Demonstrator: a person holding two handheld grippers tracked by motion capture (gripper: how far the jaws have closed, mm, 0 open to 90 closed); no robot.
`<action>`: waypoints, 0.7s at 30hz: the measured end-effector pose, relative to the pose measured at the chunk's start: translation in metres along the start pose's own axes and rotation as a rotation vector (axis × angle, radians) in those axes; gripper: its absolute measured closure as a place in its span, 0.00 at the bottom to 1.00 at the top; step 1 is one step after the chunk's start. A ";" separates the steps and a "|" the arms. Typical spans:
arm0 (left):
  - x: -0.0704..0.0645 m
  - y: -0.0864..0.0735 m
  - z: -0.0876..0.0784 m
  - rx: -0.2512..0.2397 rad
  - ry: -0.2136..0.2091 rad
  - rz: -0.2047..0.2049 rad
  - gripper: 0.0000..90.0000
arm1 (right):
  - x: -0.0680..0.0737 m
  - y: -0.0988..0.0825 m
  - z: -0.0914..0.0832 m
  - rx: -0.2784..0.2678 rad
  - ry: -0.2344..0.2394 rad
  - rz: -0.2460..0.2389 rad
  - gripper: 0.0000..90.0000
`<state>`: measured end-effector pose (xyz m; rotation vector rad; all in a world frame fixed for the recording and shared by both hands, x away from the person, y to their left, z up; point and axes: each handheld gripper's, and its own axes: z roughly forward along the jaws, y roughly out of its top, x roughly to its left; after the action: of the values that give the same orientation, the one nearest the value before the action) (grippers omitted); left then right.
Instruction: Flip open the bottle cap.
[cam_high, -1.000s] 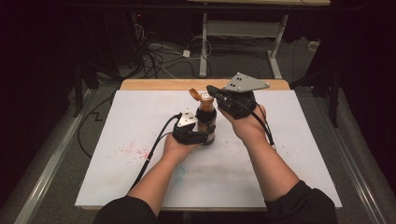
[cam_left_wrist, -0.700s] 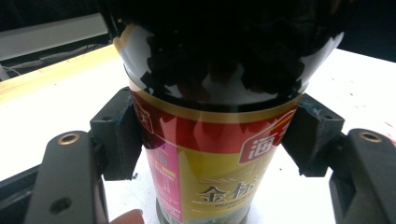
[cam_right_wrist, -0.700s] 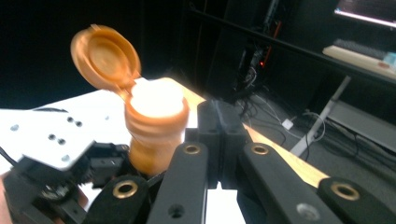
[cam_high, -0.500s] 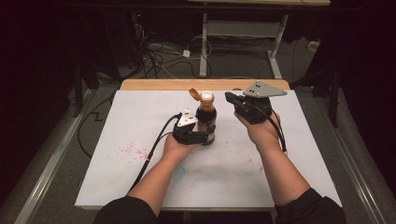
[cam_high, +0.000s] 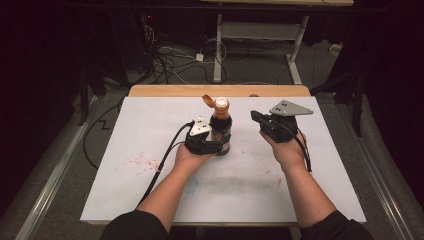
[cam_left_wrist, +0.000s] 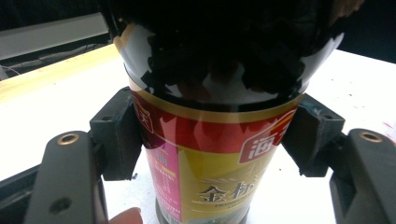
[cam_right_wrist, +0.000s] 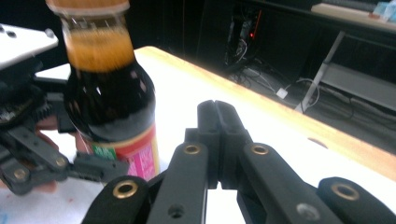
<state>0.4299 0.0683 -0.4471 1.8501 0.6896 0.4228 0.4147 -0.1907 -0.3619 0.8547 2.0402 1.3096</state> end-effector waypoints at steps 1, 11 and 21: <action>0.000 0.000 0.000 0.000 0.000 0.000 0.32 | -0.001 -0.003 0.000 0.006 -0.002 0.008 1.00; 0.000 0.001 0.000 0.003 0.000 -0.004 0.32 | -0.002 -0.040 -0.004 0.035 0.002 0.035 1.00; 0.000 0.001 0.000 0.003 0.003 -0.003 0.31 | -0.004 -0.087 -0.004 0.108 -0.003 0.078 0.89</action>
<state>0.4299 0.0681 -0.4464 1.8514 0.6951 0.4225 0.3964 -0.2238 -0.4402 0.9928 2.1097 1.2477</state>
